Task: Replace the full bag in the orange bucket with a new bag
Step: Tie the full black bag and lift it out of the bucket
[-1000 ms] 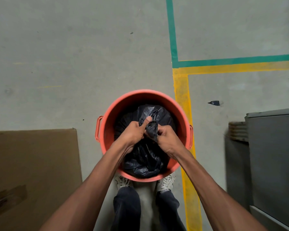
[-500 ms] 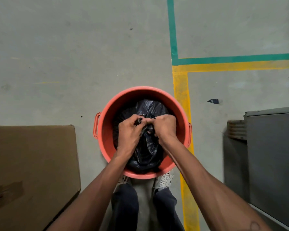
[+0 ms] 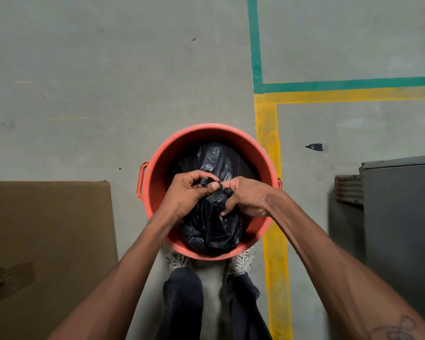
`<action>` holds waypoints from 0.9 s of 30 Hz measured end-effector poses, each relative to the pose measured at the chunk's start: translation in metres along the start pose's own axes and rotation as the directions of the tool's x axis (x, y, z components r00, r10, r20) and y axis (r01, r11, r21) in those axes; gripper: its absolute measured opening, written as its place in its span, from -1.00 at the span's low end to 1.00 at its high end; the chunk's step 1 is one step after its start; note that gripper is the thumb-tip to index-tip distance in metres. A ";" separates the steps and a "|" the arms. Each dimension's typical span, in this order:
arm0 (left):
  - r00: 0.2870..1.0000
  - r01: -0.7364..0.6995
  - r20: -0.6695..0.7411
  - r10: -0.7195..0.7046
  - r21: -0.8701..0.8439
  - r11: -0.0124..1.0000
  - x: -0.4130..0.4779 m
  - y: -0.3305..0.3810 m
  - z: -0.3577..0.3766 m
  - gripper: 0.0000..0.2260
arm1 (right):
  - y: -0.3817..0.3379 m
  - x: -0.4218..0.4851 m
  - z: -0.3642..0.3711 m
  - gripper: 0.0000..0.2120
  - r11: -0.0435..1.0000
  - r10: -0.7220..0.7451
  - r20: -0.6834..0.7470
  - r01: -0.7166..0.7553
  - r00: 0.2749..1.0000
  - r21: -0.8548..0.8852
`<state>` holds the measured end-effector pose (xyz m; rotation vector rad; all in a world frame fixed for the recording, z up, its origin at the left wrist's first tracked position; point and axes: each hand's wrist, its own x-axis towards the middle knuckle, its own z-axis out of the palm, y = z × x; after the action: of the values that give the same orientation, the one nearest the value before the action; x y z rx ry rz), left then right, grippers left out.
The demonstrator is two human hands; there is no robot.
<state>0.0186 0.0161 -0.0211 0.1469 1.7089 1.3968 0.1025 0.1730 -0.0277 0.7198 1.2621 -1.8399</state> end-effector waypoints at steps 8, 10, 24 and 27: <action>0.988 0.148 -0.020 -0.154 -0.171 0.974 0.013 0.005 -0.007 -0.96 | -0.003 0.000 0.027 -0.85 0.893 -0.362 -0.575 0.450 0.734 0.012; 0.982 0.173 -0.030 -0.184 -0.231 0.958 0.011 0.005 -0.006 -0.95 | -0.002 -0.003 0.032 -0.93 0.876 -0.389 -0.590 0.483 0.708 0.002; 0.882 0.242 -0.463 -0.085 0.290 0.926 0.052 -0.003 -0.013 -0.80 | 0.023 -0.002 0.059 -0.81 0.858 -0.512 -0.597 0.393 0.617 -0.330; 0.906 0.215 -0.422 -0.034 0.389 0.896 0.059 -0.005 -0.022 -0.81 | 0.028 -0.007 0.054 -0.72 0.877 -0.472 -0.621 0.402 0.626 -0.262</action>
<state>-0.0289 0.0332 -0.0591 -0.0189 2.3190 0.9753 0.1288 0.1186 -0.0171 1.1687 2.1535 -1.9341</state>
